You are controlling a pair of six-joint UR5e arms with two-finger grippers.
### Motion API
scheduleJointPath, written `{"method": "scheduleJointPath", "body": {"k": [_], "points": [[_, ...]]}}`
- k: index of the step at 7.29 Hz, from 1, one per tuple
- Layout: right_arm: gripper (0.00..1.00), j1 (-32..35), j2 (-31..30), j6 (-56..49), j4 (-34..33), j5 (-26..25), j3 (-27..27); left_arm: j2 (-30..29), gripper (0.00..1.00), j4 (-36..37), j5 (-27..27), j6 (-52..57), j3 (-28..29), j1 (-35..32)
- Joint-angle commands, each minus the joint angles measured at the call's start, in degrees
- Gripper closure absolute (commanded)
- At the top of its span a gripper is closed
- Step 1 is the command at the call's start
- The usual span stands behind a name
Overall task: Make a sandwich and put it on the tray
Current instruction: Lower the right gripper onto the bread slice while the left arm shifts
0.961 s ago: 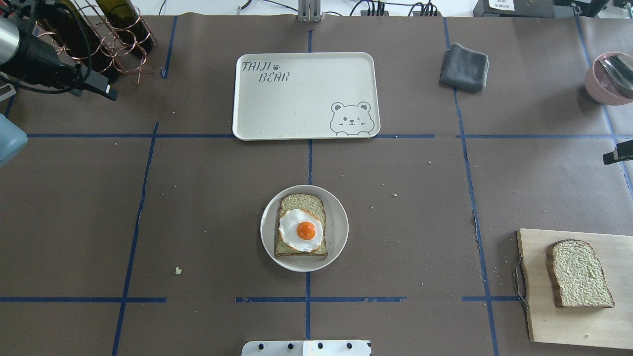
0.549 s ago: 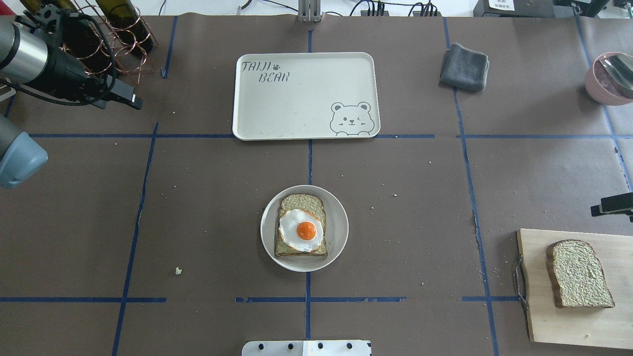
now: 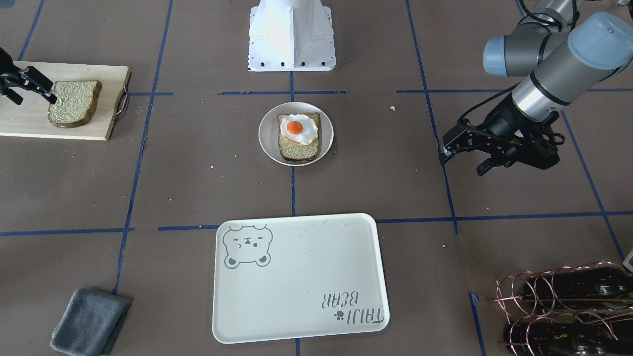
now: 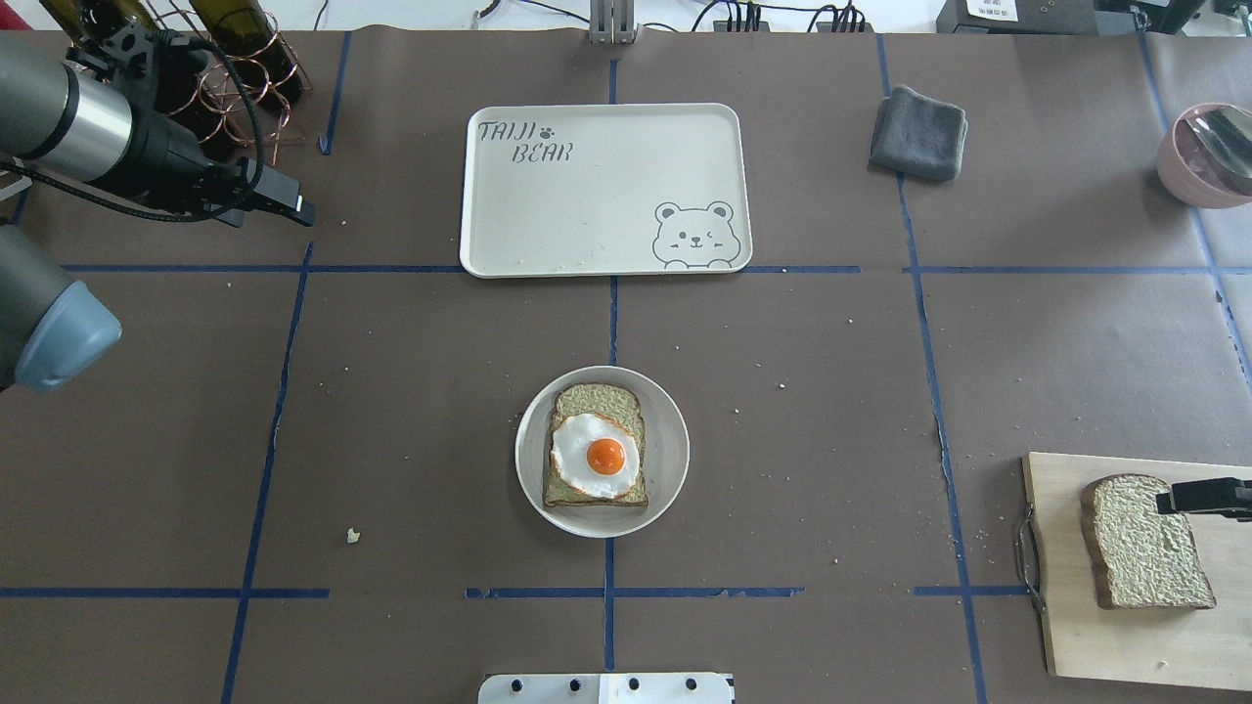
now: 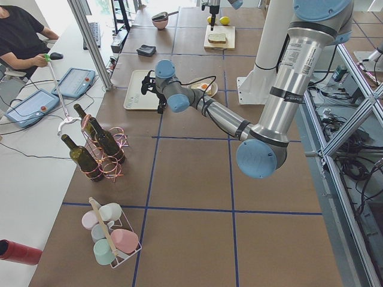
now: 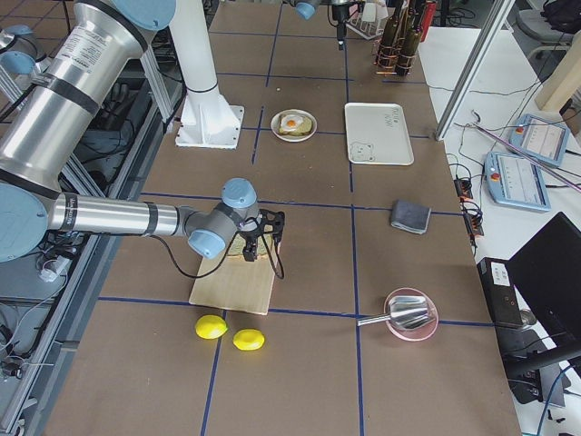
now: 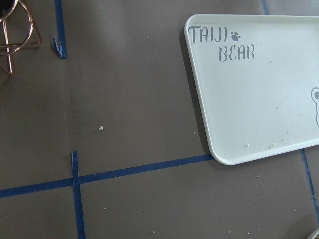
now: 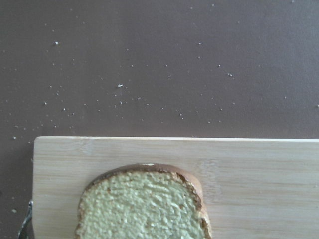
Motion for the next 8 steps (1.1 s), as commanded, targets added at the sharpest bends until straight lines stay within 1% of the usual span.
{"method": "scheduleJointPath", "body": {"k": [1,2,3,4,5,6,8], "points": [[0.0,-3.1,-0.3,1.1,4.4,-1.0,-3.1,-0.1,0.0,0.0,0.0,-0.1,-0.1,0.1],[0.02,-3.7,-0.3,1.1,4.5,-1.0,-3.7,-0.1,0.0,0.0,0.0,-0.1,-0.1,0.0],[0.1,-3.8,-0.2,1.1,4.5,-1.0,-3.8,-0.1,0.0,0.0,0.0,-0.1,0.0,0.0],[0.25,-3.8,-0.2,1.1,4.5,-0.9,-3.8,-0.1,0.0,0.0,0.0,-0.1,-0.1,0.0],[0.45,-3.8,-0.2,1.1,4.5,-0.8,-3.8,-0.1,0.0,0.0,0.0,-0.1,0.0,0.0],[0.53,-3.8,-0.2,1.1,4.5,-0.7,-3.9,-0.1,0.0,0.0,0.0,0.0,0.1,0.0],[0.54,-3.9,-0.2,1.0,4.5,-0.7,-4.2,-0.1,0.0,0.0,0.0,0.0,0.2,0.0]]}}
